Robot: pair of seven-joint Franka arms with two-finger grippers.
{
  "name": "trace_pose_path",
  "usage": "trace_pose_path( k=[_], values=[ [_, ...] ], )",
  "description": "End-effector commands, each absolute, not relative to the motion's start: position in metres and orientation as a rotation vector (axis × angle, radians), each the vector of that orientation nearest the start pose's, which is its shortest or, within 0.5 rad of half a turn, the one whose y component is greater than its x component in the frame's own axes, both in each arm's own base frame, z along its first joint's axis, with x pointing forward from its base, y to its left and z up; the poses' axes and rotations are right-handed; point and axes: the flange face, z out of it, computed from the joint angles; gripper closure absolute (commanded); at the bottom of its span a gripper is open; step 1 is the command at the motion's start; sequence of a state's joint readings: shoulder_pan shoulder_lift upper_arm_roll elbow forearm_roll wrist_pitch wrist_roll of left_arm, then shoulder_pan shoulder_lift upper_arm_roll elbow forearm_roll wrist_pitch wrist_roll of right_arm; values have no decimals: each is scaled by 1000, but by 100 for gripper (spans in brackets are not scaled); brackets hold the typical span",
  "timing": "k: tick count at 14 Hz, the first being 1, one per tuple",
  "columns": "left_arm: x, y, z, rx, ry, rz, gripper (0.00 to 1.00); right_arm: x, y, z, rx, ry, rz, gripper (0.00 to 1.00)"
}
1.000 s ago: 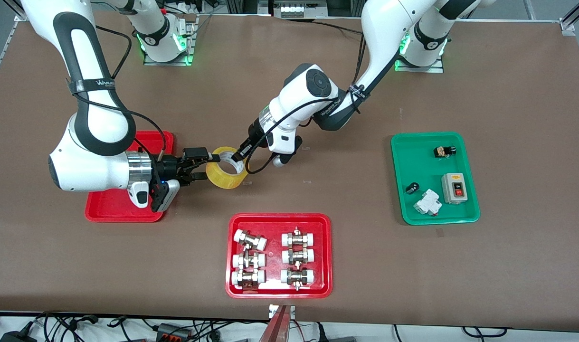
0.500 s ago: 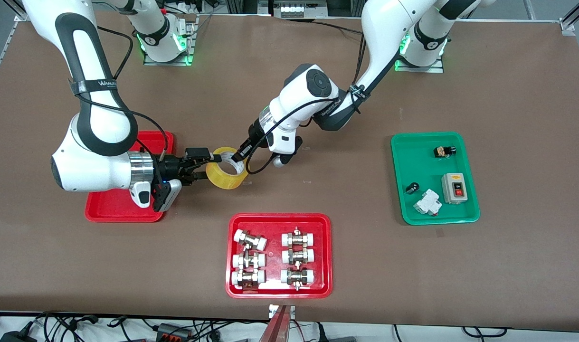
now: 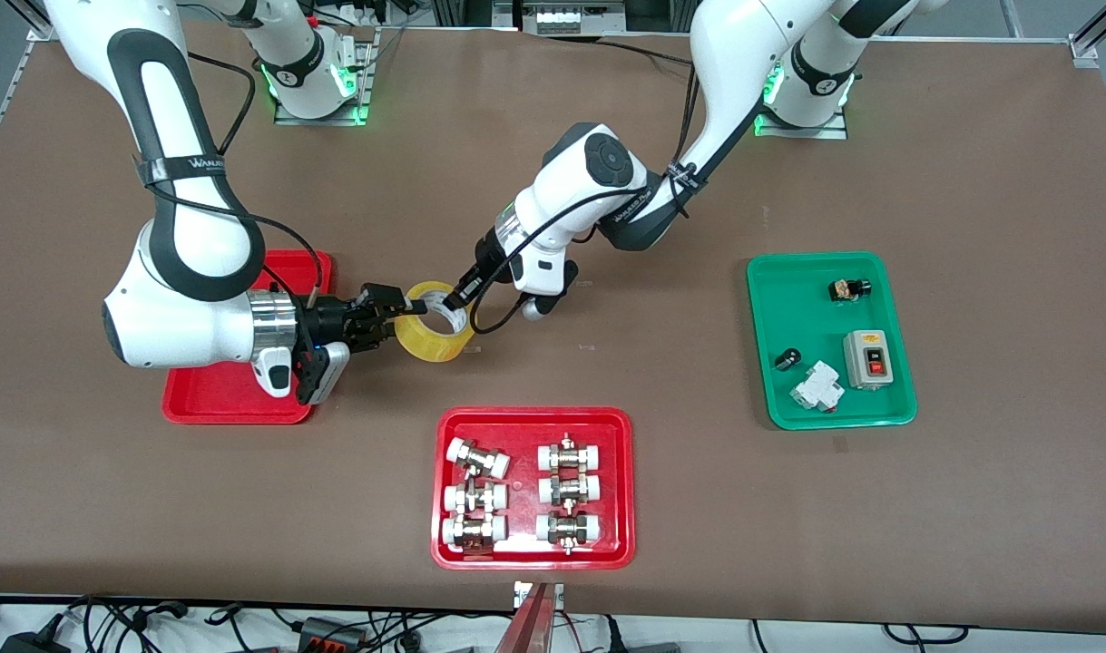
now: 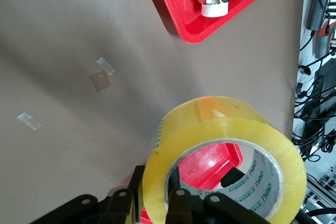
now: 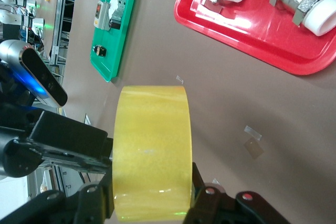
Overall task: Left arm passes tape to right arm into tray
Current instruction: 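Grasp the tape with the right gripper beside the left gripper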
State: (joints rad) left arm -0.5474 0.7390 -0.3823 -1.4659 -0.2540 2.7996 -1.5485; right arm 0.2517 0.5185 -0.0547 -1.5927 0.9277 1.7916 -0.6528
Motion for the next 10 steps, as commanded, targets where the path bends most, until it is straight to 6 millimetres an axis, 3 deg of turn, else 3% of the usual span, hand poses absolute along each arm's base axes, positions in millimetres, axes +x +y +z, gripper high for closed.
trace_pose_path(
  k=[1, 2, 3, 4, 5, 6, 8, 10],
  values=[
    [526, -563, 346, 2091, 1178, -192, 94, 645, 202, 338, -2185, -563, 95, 76],
    [526, -563, 346, 2092, 1177, -191, 93, 644, 203, 338, -2185, -565, 96, 76],
    [526, -562, 346, 2093, 1177, -191, 84, 644, 203, 337, -2183, -566, 98, 76],
    [532, -557, 345, 2098, 1173, -177, 51, 645, 202, 337, -2185, -564, 96, 76],
    [539, -550, 348, 2105, 1156, -150, 1, 644, 203, 337, -2184, -565, 97, 76],
    [542, -547, 356, 2114, 1127, -123, 0, 645, 202, 337, -2185, -564, 96, 76],
    [568, -517, 372, 2109, 1108, -69, 0, 645, 202, 337, -2185, -564, 96, 76],
    [575, -504, 385, 2185, 1001, -21, 0, 645, 201, 337, -2185, -562, 95, 76]
  ],
)
